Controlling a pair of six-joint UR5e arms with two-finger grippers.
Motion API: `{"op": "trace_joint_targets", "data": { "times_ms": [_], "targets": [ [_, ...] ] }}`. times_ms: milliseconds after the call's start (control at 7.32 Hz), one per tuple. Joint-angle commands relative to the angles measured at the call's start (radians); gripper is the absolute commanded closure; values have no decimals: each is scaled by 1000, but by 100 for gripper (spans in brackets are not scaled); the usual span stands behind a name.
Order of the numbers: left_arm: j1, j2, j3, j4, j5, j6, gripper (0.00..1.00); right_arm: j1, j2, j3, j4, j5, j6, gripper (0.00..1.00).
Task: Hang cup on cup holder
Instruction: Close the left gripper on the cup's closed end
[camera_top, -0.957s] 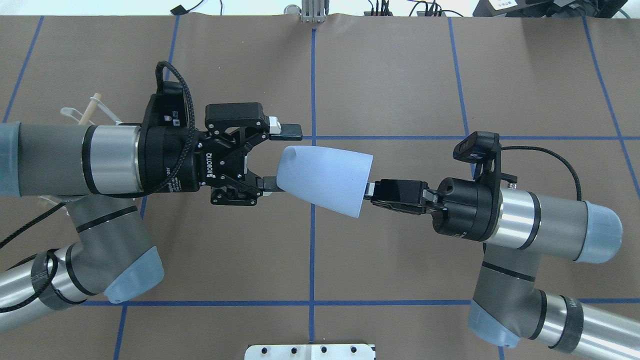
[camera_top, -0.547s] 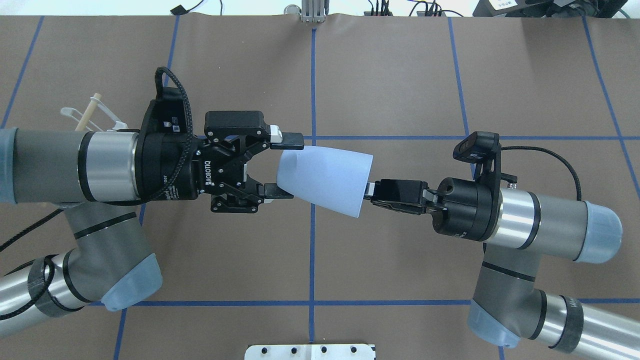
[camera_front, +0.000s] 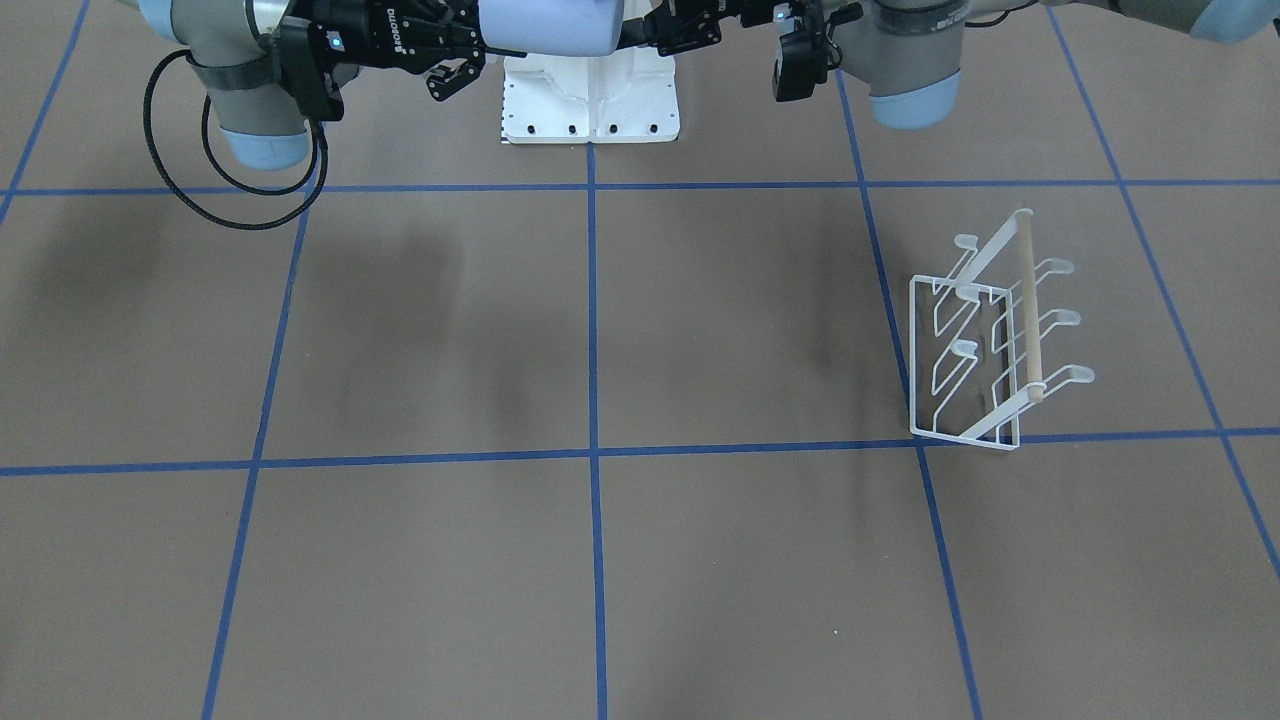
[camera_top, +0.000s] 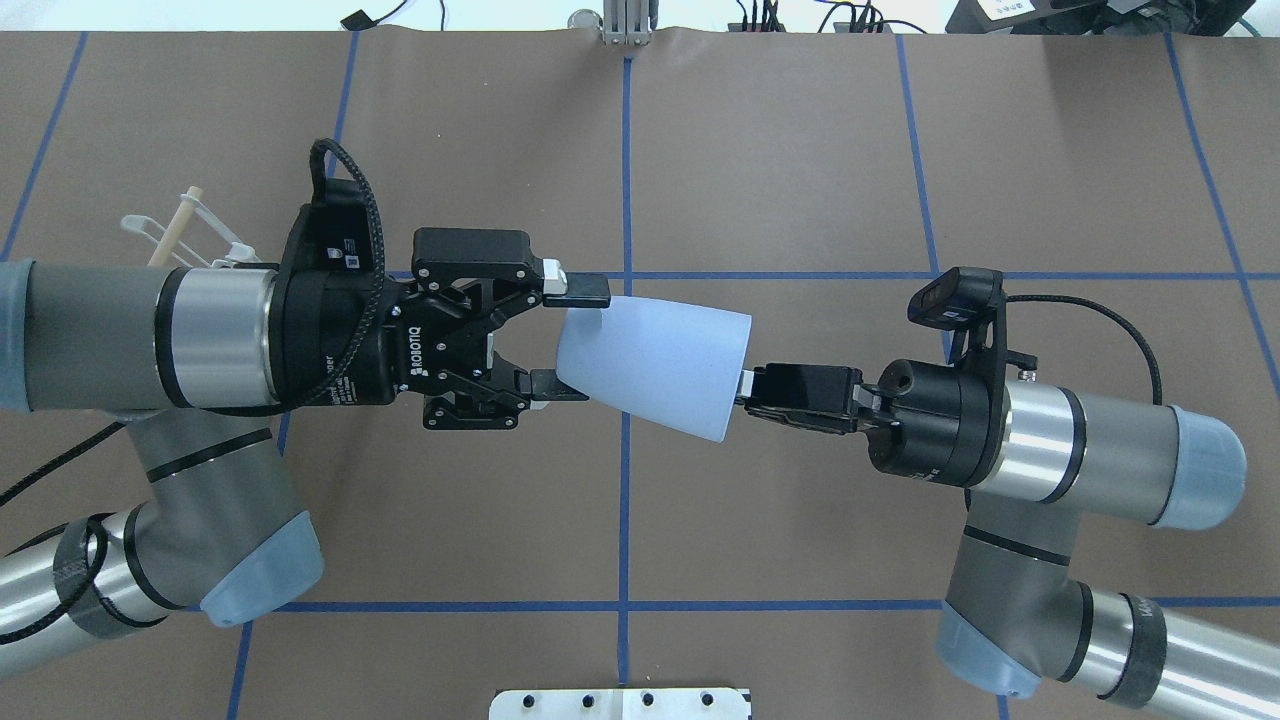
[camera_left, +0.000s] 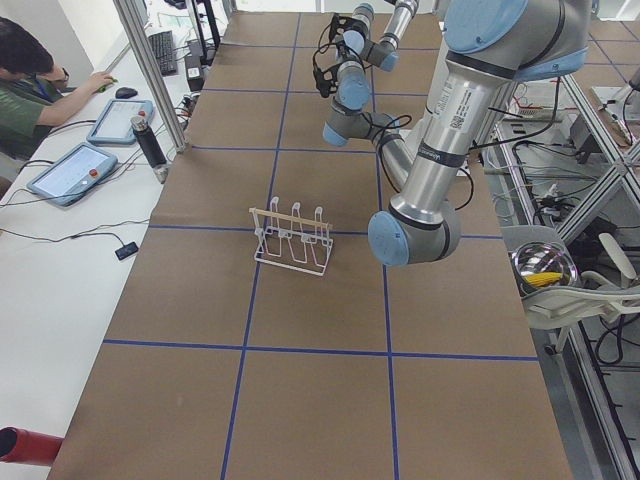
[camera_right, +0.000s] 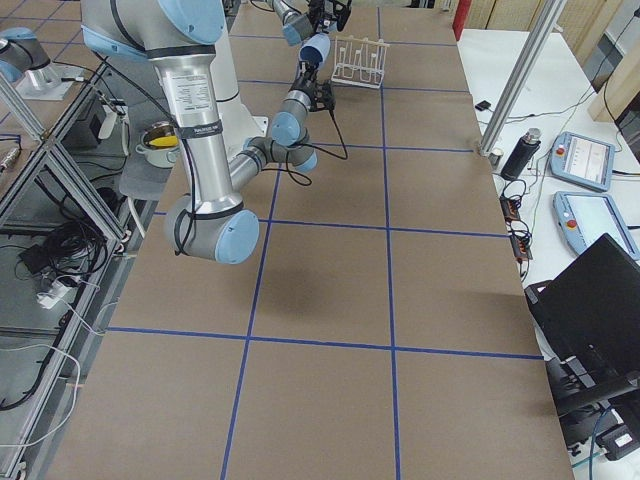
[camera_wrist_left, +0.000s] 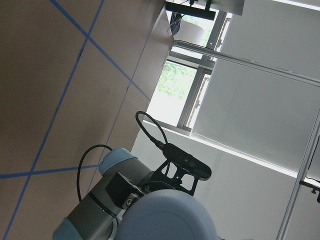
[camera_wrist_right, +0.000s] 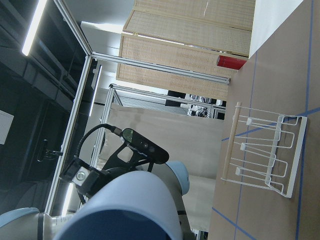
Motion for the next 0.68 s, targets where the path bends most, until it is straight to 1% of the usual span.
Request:
{"op": "trace_joint_targets", "data": {
  "times_ms": [0,273,547],
  "targets": [
    [0,1,-2,2,0,0,14,-5,-1,-3,14,0,0,100],
    [1,-1,-2,2,0,0,19,-5,-2,-5,14,0,1,100],
    [1,1,-2,2,0,-2,35,-5,-1,-3,14,-1,1,100]
  ]
}}
